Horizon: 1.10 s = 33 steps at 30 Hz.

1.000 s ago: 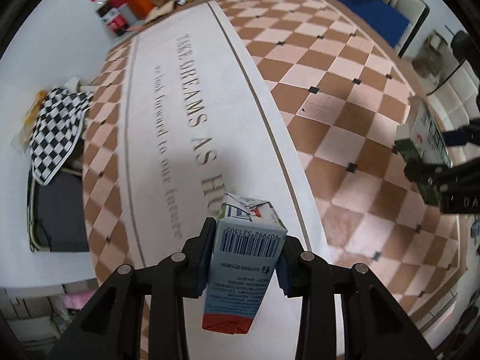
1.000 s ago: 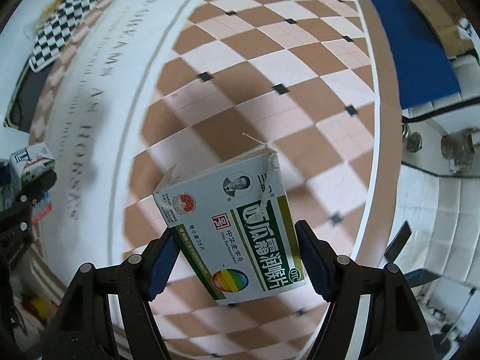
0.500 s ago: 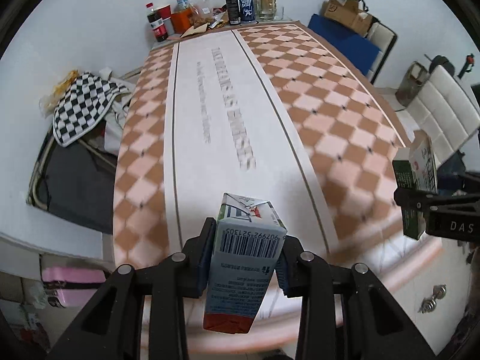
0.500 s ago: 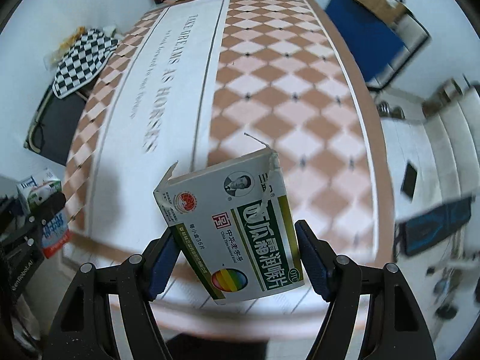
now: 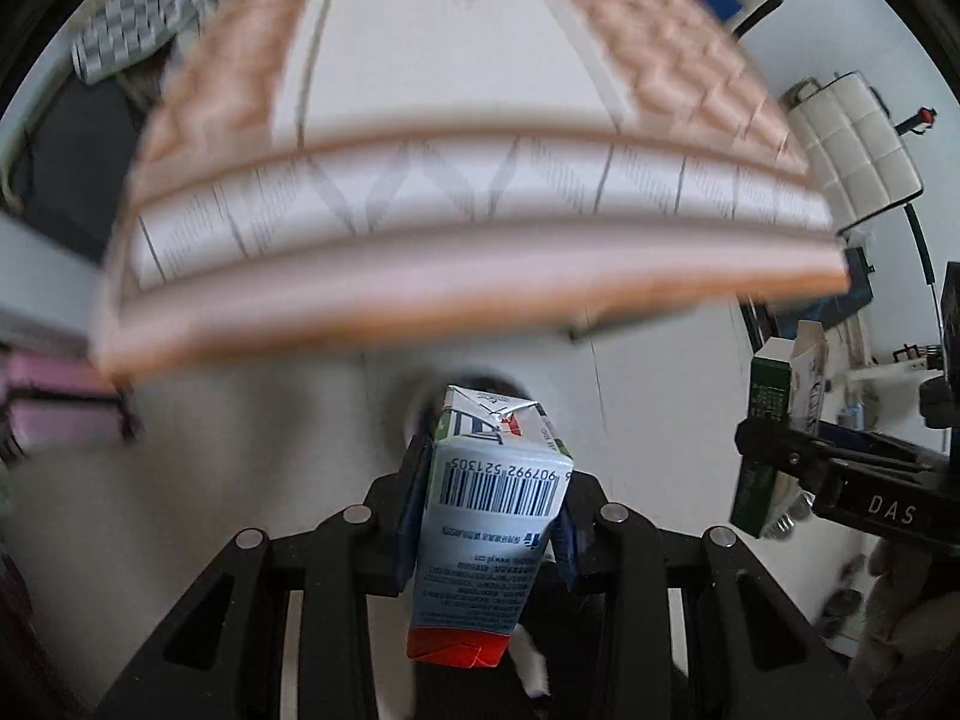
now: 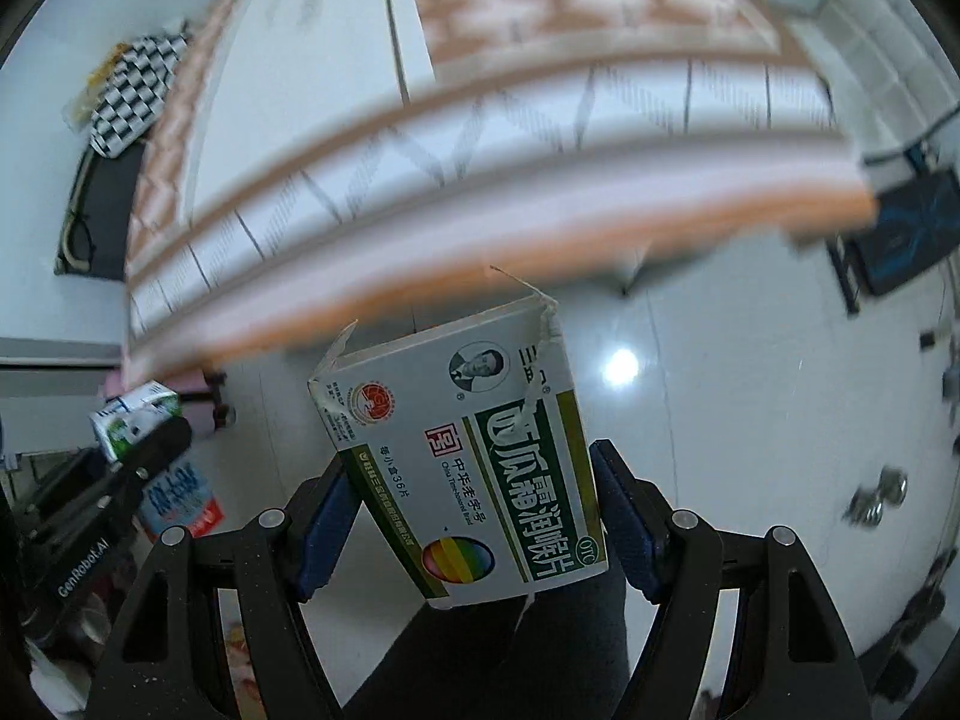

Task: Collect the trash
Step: 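Carry milk carton and medicine box to the trash bin and release both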

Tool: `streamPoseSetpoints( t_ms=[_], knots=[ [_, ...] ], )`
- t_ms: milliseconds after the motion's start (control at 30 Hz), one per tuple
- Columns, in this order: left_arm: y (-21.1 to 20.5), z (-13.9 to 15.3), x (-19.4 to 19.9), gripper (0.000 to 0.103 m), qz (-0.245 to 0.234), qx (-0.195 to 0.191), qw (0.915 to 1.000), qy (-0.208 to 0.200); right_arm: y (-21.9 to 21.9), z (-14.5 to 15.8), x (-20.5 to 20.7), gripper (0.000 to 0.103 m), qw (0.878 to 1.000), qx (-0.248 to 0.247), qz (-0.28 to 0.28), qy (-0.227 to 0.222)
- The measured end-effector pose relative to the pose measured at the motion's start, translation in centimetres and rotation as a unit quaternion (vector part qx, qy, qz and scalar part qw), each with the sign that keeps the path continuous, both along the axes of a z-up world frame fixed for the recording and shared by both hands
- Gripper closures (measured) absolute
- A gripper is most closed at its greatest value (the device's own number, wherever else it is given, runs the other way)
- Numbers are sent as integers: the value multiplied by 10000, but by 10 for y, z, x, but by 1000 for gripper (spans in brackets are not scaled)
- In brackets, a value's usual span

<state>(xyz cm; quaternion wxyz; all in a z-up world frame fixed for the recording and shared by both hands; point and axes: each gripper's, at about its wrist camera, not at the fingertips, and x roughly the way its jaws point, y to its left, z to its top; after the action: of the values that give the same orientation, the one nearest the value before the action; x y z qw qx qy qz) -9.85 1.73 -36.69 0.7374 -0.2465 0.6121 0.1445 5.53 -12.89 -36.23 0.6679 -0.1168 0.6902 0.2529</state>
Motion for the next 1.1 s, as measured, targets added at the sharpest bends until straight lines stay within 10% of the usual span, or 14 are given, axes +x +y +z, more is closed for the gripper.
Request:
streamPoseSetpoints(
  t_ms=[233,467,500,567,833,1100],
  knots=[
    [-1,-149,-2,70,577,-1312,9885,473,-34,-131,-30,27,9967,-288,-152,740],
    [16,-277,23,66,1021,-1847,9747,737,-39,-274,-29,27,9925,-400,-349,1098],
    [18,-290,23,62,1020,-1849,9744,773,-37,-293,-29,27,9921,-394,-367,1136],
    [22,-312,25,21,1075,-1865,9735,774,-33,-323,-25,27,9911,-356,-389,1222],
    [30,-310,-1,10,1157,-1242,9808,962,-21,-380,-22,0,9877,-19,-400,1513],
    [6,-223,-30,10,983,-132,9902,987,-34,-289,-38,0,9969,-406,75,677]
  ],
)
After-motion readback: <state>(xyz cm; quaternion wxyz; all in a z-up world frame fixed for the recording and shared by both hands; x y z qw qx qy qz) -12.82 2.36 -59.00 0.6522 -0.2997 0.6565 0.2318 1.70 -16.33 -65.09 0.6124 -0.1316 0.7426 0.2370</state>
